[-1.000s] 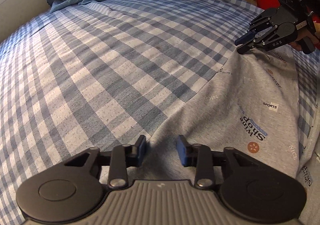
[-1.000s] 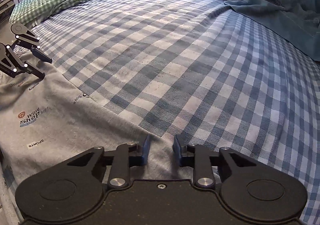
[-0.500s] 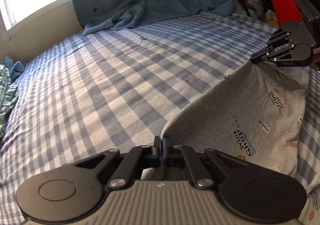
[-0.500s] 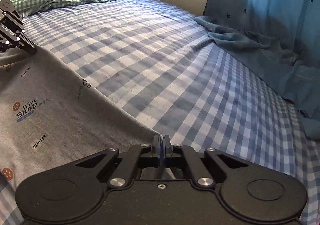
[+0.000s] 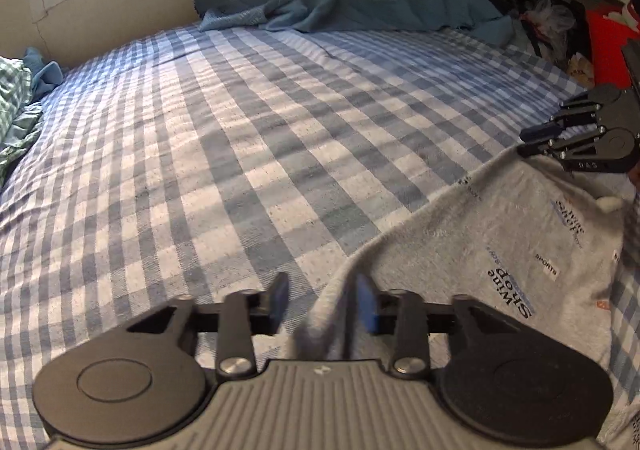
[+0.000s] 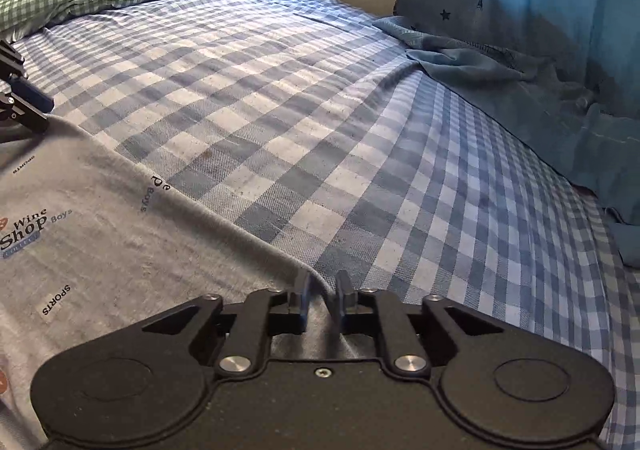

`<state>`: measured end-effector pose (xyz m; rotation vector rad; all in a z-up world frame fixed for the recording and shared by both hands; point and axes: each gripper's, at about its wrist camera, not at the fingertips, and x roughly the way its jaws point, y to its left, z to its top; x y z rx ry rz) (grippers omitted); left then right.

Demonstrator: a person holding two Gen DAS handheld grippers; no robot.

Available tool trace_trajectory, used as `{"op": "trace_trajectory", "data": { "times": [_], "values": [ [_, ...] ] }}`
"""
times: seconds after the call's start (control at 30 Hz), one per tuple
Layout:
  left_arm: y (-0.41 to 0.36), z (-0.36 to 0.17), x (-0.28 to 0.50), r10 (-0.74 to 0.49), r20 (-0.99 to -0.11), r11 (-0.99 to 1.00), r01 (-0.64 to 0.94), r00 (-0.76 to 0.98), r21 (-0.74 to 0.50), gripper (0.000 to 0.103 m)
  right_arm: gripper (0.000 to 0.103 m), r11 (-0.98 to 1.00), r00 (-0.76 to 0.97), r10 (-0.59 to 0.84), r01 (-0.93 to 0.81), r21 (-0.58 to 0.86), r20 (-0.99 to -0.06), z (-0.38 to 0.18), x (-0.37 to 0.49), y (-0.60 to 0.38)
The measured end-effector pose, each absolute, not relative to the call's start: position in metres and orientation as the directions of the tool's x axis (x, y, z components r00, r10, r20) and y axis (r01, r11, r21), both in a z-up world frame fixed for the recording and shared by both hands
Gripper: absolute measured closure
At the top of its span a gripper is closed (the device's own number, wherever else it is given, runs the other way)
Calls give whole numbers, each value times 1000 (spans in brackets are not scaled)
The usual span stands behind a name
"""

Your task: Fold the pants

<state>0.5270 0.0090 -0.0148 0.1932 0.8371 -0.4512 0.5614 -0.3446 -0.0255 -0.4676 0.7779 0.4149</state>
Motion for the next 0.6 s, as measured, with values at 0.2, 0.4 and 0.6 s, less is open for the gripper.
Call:
{"op": "trace_trajectory", "data": {
  "times": [0.2,0.4,0.6],
  "values": [
    [76,15,513,-359,-701,901,424,616,-89,6,30,761,603,344,-628,-162,-720,2,546,-321],
    [128,8,491,-287,-755,919,392,589,-44,1,13,633,498,457,-764,-124,-737,-5,542,-272],
    [137,-15,475,-207,-797,885,457,567,95,2,14,599,468,449,-790,-132,-761,-18,552,-239]
  ]
}}
